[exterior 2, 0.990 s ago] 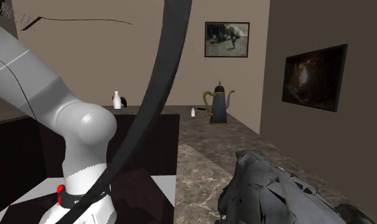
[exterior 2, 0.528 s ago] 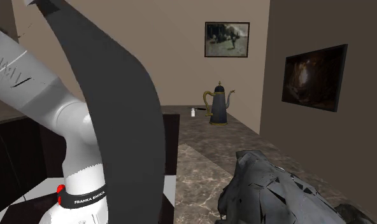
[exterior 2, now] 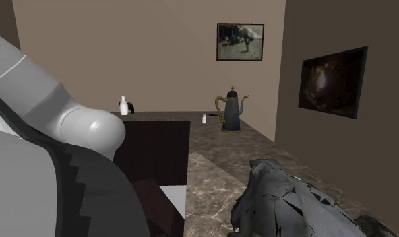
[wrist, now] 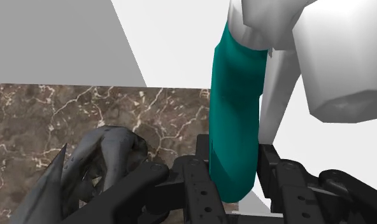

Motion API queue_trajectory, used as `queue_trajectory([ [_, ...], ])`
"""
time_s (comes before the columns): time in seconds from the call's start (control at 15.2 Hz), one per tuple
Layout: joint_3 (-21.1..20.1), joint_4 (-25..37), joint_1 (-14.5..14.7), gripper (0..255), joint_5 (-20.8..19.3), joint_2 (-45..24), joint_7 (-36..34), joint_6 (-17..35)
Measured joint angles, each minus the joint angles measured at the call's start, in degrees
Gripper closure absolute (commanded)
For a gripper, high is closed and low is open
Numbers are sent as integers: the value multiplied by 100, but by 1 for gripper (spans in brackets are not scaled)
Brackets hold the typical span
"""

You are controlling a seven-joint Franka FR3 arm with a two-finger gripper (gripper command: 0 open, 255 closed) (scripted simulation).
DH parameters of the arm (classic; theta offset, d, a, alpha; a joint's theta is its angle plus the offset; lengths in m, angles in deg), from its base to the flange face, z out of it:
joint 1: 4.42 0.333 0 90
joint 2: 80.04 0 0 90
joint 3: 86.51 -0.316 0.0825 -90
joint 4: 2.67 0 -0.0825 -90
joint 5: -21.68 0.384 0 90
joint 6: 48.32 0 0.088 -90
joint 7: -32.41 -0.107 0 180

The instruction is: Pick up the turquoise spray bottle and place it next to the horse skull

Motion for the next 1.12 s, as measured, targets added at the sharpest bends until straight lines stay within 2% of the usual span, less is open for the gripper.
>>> queue_trajectory([
  [0.4, 315, -44, 189, 255, -353, 186, -274, 174],
  [0.79, 345, -50, 200, 255, -390, 204, -299, 195],
  [0.86, 345, -50, 200, 0, -390, 204, -299, 195],
  [1.12, 345, -50, 200, 0, -391, 204, -299, 196],
])
